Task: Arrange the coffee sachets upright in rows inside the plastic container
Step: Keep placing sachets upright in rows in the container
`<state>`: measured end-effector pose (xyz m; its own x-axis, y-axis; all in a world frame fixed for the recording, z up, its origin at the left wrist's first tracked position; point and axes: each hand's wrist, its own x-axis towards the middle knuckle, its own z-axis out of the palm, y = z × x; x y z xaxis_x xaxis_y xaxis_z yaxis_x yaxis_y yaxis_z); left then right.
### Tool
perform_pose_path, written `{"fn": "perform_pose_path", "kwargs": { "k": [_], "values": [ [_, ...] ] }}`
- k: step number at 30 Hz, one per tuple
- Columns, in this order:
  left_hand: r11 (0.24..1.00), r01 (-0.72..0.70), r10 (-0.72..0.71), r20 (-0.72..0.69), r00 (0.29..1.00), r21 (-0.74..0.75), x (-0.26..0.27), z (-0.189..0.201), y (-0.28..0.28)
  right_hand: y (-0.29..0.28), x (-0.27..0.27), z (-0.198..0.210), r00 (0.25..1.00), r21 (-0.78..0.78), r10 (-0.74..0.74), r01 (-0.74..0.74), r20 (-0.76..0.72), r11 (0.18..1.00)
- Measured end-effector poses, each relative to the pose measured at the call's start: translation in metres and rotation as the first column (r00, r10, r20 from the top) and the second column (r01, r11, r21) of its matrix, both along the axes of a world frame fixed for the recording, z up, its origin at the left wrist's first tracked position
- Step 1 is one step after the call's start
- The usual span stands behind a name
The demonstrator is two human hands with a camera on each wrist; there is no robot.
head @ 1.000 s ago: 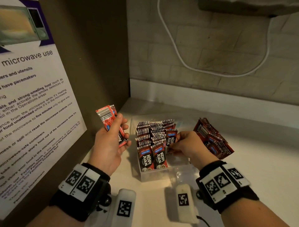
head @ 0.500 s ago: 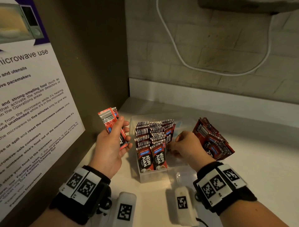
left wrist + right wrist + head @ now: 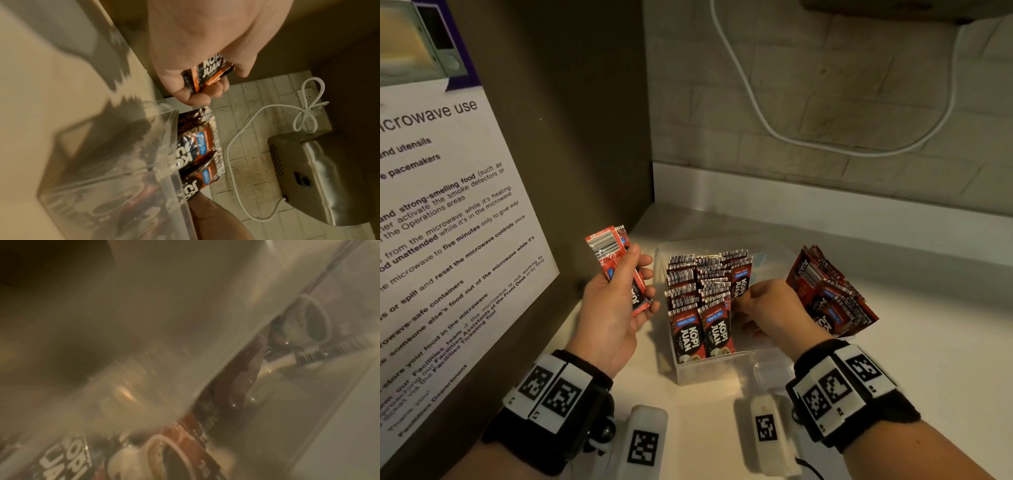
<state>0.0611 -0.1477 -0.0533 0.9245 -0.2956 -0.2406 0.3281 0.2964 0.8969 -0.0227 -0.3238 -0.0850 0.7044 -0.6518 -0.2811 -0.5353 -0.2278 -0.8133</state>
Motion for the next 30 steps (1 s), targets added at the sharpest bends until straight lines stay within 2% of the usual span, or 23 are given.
{"fn": "perform_pose_path", "kwargs": {
  "k": [8, 15, 17, 20, 23, 26, 30],
  "values": [
    [1.0, -0.004, 0.004, 0.007, 1.0, 0.003, -0.001, 0.002, 0.002, -0.002, -0.001, -0.002, 1.0, -0.012, -0.003, 0.003, 0.015, 1.0],
    [0.999, -0.003, 0.006, -0.063, 0.998, 0.049, 0.005, 0.004, 0.005, -0.005, -0.005, -0.004, 0.997, -0.017, -0.032, 0.033, 0.076, 0.999],
    [0.999, 0.01, -0.005, -0.107, 0.994, 0.05, 0.007, 0.007, 0.007, -0.004, -0.006, -0.002, 0.99, -0.019, -0.051, 0.054, 0.13, 0.998],
    [0.999, 0.037, -0.039, -0.135, 0.99, -0.02, 0.008, 0.016, 0.009, 0.001, -0.011, 0.009, 0.937, -0.046, -0.069, 0.09, 0.342, 0.995],
    [0.992, 0.112, -0.114, -0.038, 0.993, -0.067, 0.003, 0.027, 0.011, 0.01, -0.018, 0.028, 0.842, -0.105, -0.019, 0.089, 0.54, 0.99],
    [0.964, 0.261, -0.257, 0.076, 0.963, -0.043, -0.009, 0.039, 0.01, 0.017, -0.023, 0.049, 0.775, -0.144, 0.051, 0.051, 0.63, 0.988],
    [0.909, 0.402, -0.416, 0.234, 0.879, 0.107, -0.027, 0.044, 0.004, 0.032, -0.026, 0.075, 0.72, -0.021, 0.11, -0.132, 0.685, 0.991]
  ]
}}
